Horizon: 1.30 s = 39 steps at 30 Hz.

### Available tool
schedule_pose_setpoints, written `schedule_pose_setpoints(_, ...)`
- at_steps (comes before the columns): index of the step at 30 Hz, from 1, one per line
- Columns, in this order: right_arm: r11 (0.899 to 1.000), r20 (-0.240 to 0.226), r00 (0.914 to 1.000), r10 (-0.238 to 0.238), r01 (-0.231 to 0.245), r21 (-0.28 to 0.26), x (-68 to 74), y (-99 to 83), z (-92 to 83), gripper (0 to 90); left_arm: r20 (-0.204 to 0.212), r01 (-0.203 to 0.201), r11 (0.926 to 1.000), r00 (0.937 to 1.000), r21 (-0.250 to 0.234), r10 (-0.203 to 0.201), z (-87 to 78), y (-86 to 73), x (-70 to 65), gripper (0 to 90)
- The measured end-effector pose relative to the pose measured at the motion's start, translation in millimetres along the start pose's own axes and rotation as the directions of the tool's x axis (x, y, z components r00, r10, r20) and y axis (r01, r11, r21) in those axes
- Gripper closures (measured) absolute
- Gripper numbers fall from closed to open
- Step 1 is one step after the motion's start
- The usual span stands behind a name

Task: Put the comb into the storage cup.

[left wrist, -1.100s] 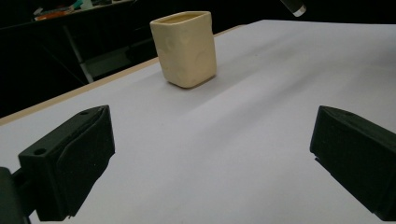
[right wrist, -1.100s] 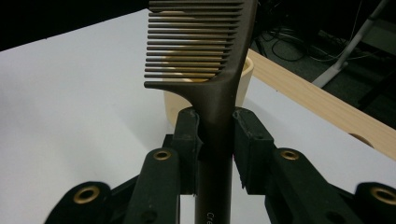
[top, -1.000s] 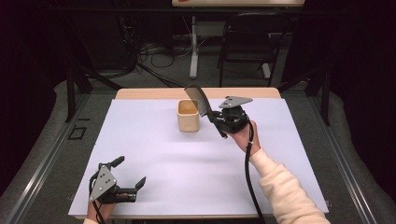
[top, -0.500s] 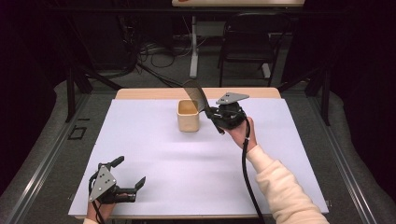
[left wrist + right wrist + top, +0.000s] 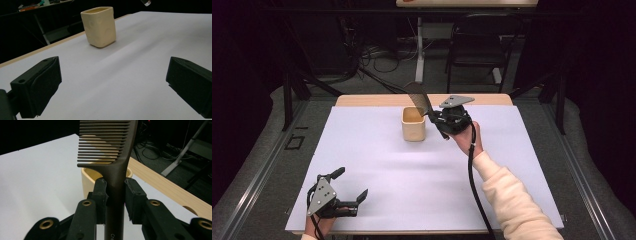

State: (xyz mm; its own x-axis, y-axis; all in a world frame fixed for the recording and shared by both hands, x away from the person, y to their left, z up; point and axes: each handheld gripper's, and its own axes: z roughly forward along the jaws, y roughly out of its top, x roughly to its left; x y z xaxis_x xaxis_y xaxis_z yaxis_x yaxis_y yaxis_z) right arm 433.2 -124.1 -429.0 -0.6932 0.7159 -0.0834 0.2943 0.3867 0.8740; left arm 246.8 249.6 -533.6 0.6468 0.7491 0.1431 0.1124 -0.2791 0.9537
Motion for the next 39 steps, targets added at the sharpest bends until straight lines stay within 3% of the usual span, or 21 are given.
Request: schedule_pose_setpoints(39,0.999,0.021,0.9991,-0.038,0.038,-0.014,-4.9,17.7,12.2,72.2,-0.001,0.000,1.0000,1.0000,-0.001,0.000,0.0,0.1,-0.1,0.3)
